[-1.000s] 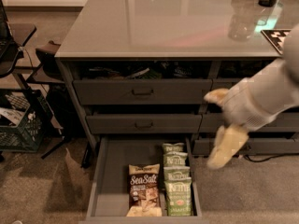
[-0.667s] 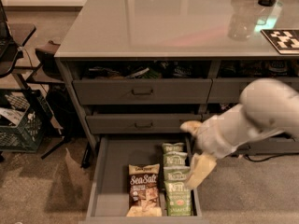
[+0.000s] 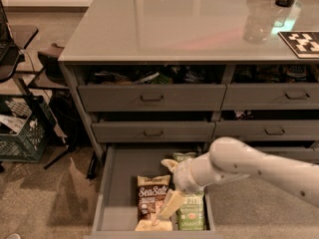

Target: Pick brown chip bag from bottom drawer and place on counter

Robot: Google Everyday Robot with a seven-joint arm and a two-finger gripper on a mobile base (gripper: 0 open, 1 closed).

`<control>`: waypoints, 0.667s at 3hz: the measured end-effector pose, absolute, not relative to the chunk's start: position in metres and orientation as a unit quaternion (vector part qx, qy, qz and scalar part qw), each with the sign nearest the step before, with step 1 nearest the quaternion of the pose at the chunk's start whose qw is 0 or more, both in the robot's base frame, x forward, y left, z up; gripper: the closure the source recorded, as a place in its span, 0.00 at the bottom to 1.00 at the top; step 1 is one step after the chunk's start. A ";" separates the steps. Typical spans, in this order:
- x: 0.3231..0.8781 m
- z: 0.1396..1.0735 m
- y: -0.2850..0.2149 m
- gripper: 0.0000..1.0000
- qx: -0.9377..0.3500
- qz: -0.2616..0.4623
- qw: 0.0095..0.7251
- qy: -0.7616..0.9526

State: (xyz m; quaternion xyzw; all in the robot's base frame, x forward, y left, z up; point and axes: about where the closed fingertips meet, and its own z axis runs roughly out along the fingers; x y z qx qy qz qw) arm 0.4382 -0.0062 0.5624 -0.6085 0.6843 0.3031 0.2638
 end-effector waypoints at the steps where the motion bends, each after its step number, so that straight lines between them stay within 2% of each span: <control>1: 0.449 0.502 0.037 0.00 -0.608 0.300 0.272 0.683; 2: 0.478 0.444 0.068 0.00 -0.607 0.273 0.272 0.695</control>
Offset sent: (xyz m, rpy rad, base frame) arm 0.0831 0.1130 -0.1911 -0.1065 -0.0825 -0.0783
